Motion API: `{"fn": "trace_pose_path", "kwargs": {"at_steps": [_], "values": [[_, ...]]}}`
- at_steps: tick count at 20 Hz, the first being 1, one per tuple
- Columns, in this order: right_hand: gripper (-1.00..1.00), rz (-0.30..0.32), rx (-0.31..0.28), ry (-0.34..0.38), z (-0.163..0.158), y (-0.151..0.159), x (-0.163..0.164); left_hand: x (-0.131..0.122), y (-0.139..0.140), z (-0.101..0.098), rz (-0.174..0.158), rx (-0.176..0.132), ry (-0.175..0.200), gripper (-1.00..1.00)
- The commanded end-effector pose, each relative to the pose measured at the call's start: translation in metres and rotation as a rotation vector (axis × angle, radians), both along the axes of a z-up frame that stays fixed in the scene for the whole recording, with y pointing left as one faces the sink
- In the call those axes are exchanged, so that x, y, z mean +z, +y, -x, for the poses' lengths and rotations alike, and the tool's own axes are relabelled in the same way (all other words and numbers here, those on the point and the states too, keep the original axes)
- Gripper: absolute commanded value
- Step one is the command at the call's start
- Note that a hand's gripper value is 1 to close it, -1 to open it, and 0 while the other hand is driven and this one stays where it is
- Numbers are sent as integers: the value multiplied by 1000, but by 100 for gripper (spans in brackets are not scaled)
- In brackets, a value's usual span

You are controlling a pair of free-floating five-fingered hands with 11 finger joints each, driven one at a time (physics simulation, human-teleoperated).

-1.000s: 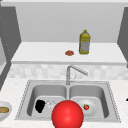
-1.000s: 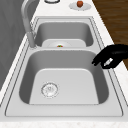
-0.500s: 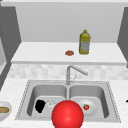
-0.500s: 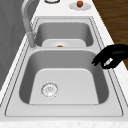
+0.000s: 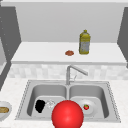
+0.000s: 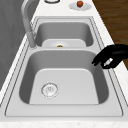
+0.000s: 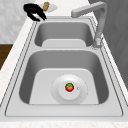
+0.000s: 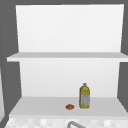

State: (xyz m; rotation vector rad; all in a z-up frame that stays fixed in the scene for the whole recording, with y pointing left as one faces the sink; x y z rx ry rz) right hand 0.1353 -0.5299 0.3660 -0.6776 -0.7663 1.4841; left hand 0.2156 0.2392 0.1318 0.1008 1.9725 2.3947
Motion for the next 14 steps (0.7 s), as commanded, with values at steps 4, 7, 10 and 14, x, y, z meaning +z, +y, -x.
{"fn": "trace_pose_path", "kwargs": {"at_steps": [4, 7, 10, 14], "values": [[-100, -21, 26, -51, -22, -44, -22, 0, 0, 0, 0, 0, 0, 0], [-100, -41, 29, -47, -27, -63, -33, 0, 0, 0, 0, 0, 0, 0], [-100, -63, 31, -39, -31, -77, -44, 0, 0, 0, 0, 0, 0, 0], [-100, -29, 13, -41, -37, -80, -59, 0, 0, 0, 0, 0, 0, 0]]}}
